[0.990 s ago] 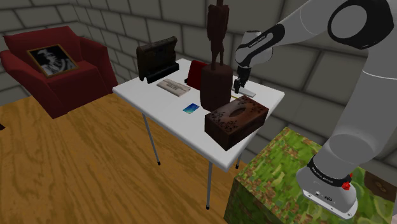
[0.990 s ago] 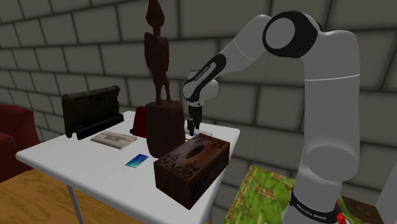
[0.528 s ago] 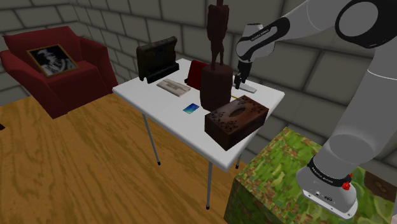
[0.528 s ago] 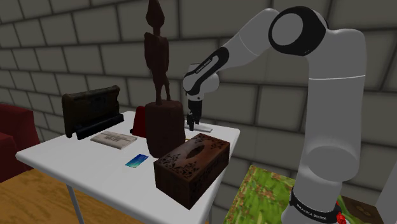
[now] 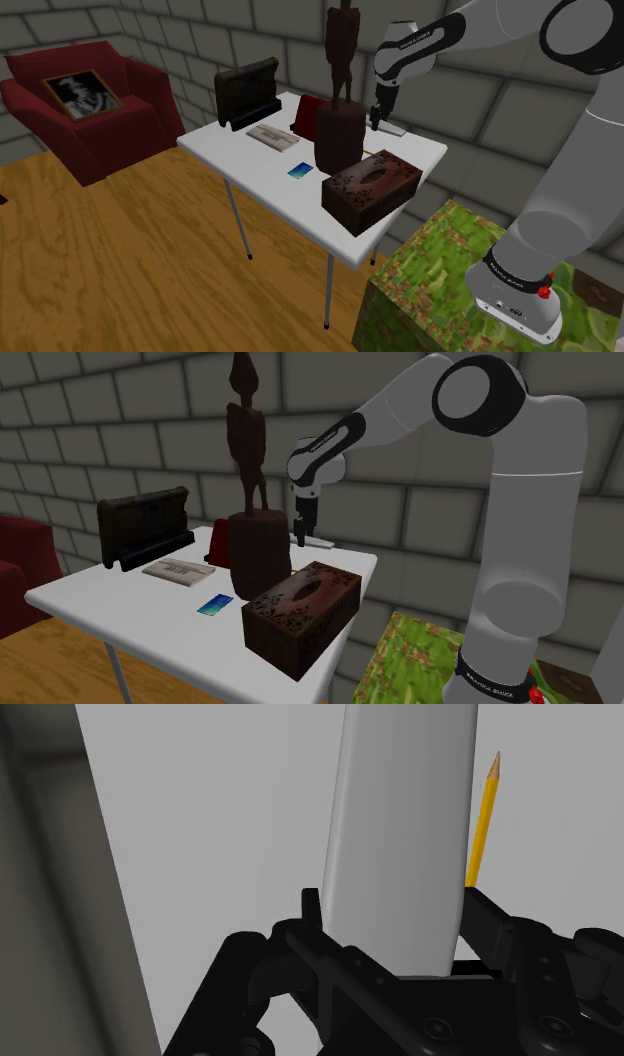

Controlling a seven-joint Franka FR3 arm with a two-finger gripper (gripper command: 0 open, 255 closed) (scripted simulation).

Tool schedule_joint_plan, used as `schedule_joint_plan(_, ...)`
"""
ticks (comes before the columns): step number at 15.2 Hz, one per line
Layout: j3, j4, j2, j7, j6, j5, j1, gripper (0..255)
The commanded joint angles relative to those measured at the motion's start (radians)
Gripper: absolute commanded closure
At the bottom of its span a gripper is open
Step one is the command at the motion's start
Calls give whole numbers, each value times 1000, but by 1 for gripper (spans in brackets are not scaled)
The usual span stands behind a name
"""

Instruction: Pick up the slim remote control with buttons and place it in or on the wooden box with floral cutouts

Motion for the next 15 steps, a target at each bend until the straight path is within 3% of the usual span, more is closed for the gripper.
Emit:
schedule_joint_plan(1, -1, 14, -13, 2, -26, -4, 0, 255)
schedule_joint_plan(15, -1, 141, -66, 16, -206, -19, 2, 255)
